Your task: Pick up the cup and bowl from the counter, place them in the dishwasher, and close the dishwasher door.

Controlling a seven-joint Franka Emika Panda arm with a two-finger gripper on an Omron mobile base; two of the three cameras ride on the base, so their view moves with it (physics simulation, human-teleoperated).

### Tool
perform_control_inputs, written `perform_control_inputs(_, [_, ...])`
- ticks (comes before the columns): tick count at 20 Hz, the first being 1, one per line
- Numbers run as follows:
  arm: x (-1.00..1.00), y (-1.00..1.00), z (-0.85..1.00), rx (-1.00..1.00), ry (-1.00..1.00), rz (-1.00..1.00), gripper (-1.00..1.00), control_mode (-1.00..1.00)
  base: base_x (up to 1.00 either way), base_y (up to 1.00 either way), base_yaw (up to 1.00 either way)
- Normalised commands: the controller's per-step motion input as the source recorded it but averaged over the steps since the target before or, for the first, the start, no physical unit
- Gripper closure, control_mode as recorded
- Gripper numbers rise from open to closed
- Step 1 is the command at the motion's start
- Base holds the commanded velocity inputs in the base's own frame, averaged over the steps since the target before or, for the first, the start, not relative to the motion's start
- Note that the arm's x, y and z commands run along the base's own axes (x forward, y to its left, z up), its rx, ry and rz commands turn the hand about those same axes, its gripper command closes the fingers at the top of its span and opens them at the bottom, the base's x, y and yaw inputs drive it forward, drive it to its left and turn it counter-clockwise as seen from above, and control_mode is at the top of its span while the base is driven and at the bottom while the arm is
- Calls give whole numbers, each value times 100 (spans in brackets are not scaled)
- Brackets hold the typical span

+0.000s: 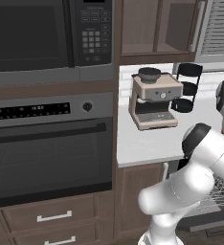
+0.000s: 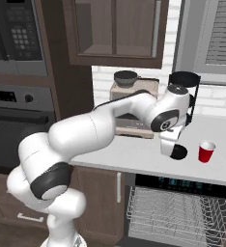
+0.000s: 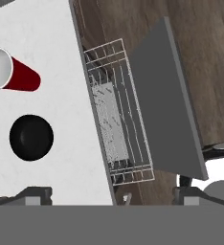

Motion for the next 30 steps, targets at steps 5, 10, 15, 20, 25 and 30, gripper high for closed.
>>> perform_control_inputs(5, [8, -24, -10, 0, 0, 0, -100, -100, 0, 0, 0])
perform_control_inputs(10, [17, -2, -9, 0, 0, 0, -100, -100, 0, 0, 0])
perform_control_inputs(15, [17, 0, -17, 0, 0, 0, -100, -100, 0, 0, 0])
perform_control_inputs(20, [8, 0, -28, 0, 0, 0, -100, -100, 0, 0, 0])
perform_control_inputs(25, [10, 0, -14, 0, 0, 0, -100, -100, 0, 0, 0])
perform_control_inputs(30, [11, -6, -7, 0, 0, 0, -100, -100, 0, 0, 0])
